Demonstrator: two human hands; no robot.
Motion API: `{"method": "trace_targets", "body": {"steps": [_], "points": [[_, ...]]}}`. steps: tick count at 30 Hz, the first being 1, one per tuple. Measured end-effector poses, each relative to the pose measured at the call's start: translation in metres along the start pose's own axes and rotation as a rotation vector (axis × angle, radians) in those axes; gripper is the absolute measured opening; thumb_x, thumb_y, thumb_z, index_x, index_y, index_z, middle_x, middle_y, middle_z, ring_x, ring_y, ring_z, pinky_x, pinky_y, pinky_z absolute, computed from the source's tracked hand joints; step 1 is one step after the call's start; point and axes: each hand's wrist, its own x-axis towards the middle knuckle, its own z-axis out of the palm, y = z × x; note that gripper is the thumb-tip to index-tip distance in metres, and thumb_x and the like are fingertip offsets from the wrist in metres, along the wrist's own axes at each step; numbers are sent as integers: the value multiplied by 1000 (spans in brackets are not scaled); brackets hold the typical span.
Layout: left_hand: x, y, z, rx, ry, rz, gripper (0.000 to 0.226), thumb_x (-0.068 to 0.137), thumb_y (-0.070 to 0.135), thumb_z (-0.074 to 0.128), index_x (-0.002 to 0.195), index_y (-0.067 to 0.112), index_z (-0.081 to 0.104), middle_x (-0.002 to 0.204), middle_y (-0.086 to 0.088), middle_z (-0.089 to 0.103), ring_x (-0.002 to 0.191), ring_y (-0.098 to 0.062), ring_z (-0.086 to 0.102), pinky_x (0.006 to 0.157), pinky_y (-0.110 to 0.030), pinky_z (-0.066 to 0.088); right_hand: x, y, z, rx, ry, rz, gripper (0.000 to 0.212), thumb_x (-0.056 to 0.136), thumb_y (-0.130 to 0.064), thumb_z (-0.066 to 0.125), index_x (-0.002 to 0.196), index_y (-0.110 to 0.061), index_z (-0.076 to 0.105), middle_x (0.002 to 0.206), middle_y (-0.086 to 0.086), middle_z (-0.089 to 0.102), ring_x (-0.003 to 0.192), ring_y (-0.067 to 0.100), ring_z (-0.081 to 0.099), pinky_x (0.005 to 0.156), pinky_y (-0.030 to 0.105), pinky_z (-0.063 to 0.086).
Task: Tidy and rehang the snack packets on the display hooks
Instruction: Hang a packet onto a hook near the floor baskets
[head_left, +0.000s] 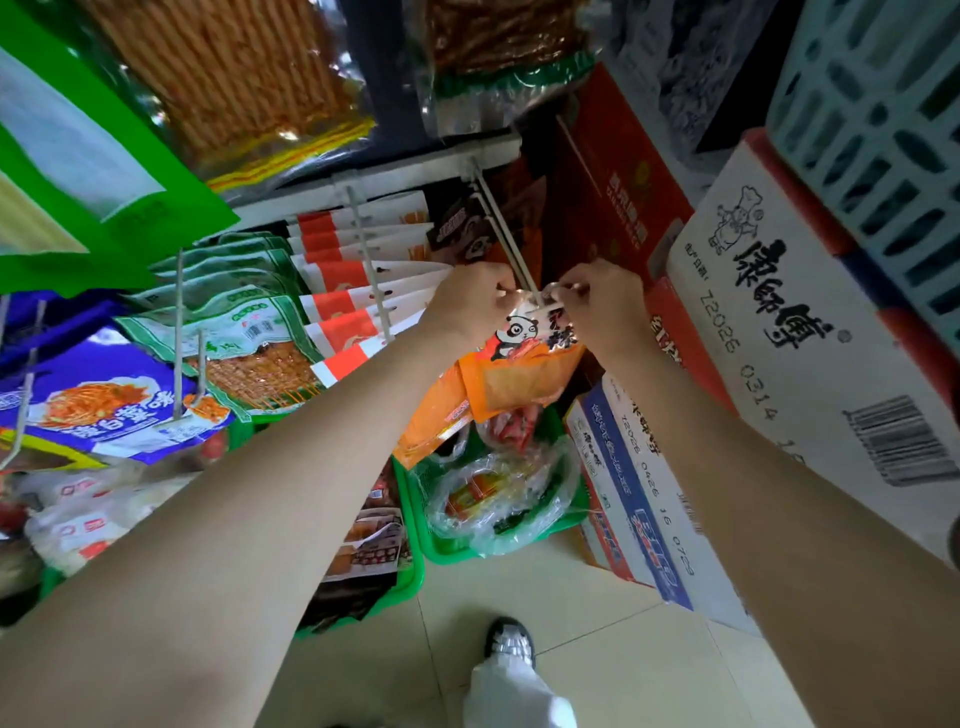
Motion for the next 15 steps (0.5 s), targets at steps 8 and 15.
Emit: {"method": "trace_targets", "body": {"steps": [8, 15], "points": [[2, -7, 3, 43, 58, -30, 15, 91, 11, 51, 92, 0, 61, 90, -19, 68, 86, -30, 66, 73, -35, 50, 14, 0, -5, -37, -109, 57, 17, 88, -9, 57, 95, 1, 70, 88, 16, 70, 85, 30, 68, 69, 25, 53], [4, -10, 3, 36, 142, -78, 56, 88, -3, 46, 141, 6, 29, 151, -14, 20, 128, -28, 40, 93, -28, 40, 22, -10, 4, 536, -106, 241, 37, 93, 3, 39, 127, -4, 52, 133, 9, 52, 126, 19, 46, 100, 20, 37]]}}
